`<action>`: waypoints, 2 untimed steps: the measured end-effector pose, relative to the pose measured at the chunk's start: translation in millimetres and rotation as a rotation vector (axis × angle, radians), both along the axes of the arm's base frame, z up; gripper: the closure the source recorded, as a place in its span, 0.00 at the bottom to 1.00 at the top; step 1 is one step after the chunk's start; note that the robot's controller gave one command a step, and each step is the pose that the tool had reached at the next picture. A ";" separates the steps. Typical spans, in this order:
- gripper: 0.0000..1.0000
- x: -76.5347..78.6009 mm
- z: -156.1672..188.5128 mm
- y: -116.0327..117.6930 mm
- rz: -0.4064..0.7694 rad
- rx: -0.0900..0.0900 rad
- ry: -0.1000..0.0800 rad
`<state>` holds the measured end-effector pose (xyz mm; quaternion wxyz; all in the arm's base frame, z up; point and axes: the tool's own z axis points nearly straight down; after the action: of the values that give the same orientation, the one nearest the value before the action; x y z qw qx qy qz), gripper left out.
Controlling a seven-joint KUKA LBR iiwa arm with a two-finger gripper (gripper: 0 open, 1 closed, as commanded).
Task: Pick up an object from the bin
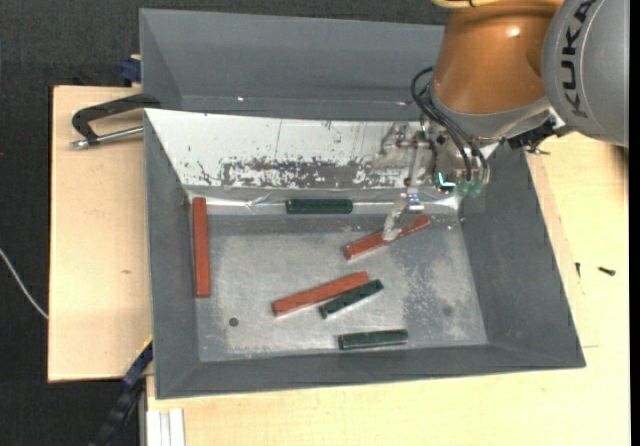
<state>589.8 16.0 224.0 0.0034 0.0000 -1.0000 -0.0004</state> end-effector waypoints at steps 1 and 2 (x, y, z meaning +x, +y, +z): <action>0.00 1.5 4.9 0.0 0.000 0.000 -0.009; 0.00 -4.9 -58.5 -8.8 0.022 0.000 -0.013</action>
Offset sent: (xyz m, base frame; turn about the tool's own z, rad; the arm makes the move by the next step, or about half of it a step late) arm -0.0154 -0.0209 -0.1396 -0.0472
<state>585.0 7.2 165.6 -0.0029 0.0109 -0.9999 -0.0004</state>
